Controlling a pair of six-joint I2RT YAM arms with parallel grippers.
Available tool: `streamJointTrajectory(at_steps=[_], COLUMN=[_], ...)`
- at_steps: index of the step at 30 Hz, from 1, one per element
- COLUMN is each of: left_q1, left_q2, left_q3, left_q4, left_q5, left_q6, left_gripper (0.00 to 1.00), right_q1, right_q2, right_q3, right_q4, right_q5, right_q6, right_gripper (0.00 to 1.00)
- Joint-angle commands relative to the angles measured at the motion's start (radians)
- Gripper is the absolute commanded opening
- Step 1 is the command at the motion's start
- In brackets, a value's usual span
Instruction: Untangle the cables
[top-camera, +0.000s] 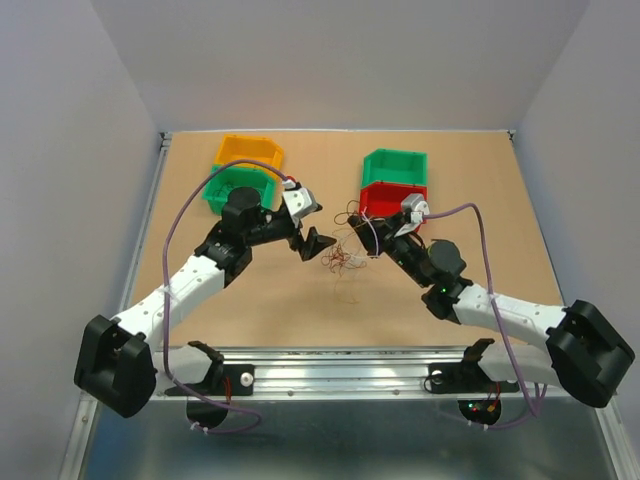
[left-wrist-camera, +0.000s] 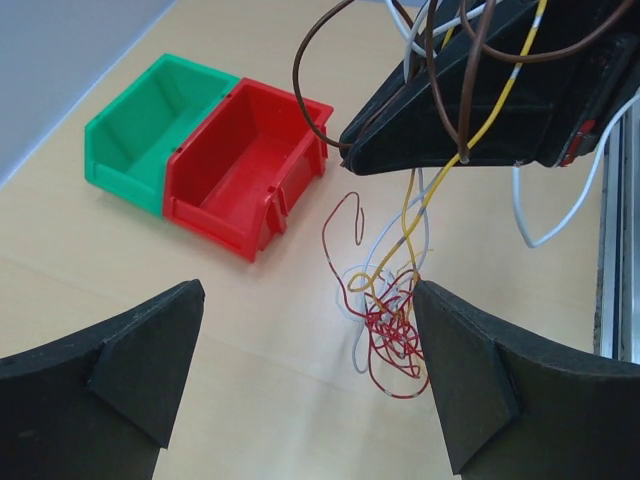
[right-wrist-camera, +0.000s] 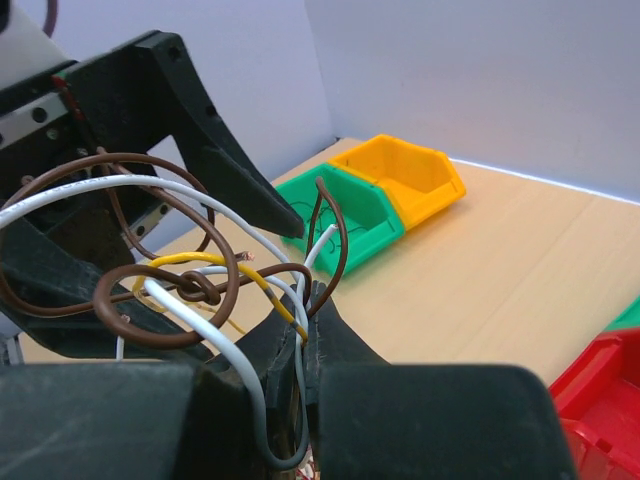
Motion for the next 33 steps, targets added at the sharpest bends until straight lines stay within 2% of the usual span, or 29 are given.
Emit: streamJointTrajectory(at_steps=[1, 4, 6, 7, 8, 10, 11, 13, 15, 18, 20, 22, 24, 25, 26, 28, 29, 31, 33], left_q1=[-0.02, -0.037, -0.052, -0.06, -0.066, -0.072, -0.074, -0.074, -0.071, -0.072, -0.072, -0.072, -0.072, -0.072, -0.072, -0.072, -0.072, -0.071, -0.072], left_q2=[0.04, 0.086, 0.117, 0.126, 0.132, 0.135, 0.129, 0.083, 0.039, -0.082, -0.124, -0.171, -0.193, -0.211, -0.218, -0.241, -0.25, -0.286, -0.329], left_q3=[0.039, 0.063, 0.083, 0.088, 0.092, 0.092, 0.089, 0.069, 0.048, 0.013, 0.016, 0.029, 0.04, 0.049, 0.052, 0.06, 0.065, 0.074, 0.086], left_q4=[0.072, 0.1, 0.111, 0.112, 0.112, 0.111, 0.109, 0.108, 0.106, 0.079, 0.054, 0.014, -0.012, -0.017, -0.018, -0.017, -0.015, -0.015, -0.021], left_q5=[-0.005, -0.017, -0.04, -0.051, -0.072, -0.089, -0.129, -0.189, -0.268, -0.34, -0.406, -0.453, -0.537, -0.575, -0.65, -0.718, -0.823, -0.879, -0.957], left_q6=[-0.015, -0.027, -0.032, -0.034, -0.034, -0.034, -0.034, -0.026, -0.017, -0.008, -0.008, -0.006, 0.0, 0.0, 0.012, 0.032, 0.044, 0.066, 0.09], left_gripper=[0.97, 0.92, 0.75, 0.65, 0.4, 0.12, 0.0, 0.0, 0.0, 0.0, 0.0, 0.0, 0.0, 0.0, 0.0, 0.0, 0.0, 0.0, 0.0], right_q1=[0.0, 0.0, 0.002, 0.0, 0.0, 0.002, 0.002, 0.002, 0.0, 0.0, 0.0, 0.0, 0.0, 0.0, 0.002, 0.0, 0.0, 0.0, 0.002], right_q2=[0.013, 0.029, 0.038, 0.041, 0.042, 0.041, 0.035, 0.018, -0.008, -0.045, -0.063, -0.086, -0.1, -0.117, -0.129, -0.169, -0.181, -0.214, -0.284], right_q3=[0.049, 0.063, 0.069, 0.071, 0.071, 0.069, 0.061, 0.045, 0.014, -0.017, -0.031, -0.04, -0.046, -0.054, -0.055, -0.064, -0.07, -0.084, -0.11], right_q4=[0.033, 0.033, 0.033, 0.033, 0.033, 0.033, 0.031, 0.031, 0.028, 0.012, 0.002, -0.016, -0.03, -0.044, -0.053, -0.08, -0.088, -0.105, -0.123], right_q5=[-0.058, -0.077, -0.075, -0.078, -0.075, -0.062, -0.046, 0.049, 0.178, 0.341, 0.412, 0.523, 0.61, 0.636, 0.687, 0.75, 0.779, 0.861, 0.941], right_q6=[0.023, 0.031, 0.031, 0.031, 0.031, 0.025, 0.023, 0.011, -0.011, -0.049, -0.063, -0.075, -0.083, -0.086, -0.086, -0.083, -0.081, -0.081, -0.089], right_gripper=[0.01, 0.0, 0.01, 0.01, 0.01, 0.08, 0.26, 0.45, 0.49, 0.38, 0.21, 0.17, 0.17, 0.22, 0.39, 0.46, 0.5, 0.58, 0.72])
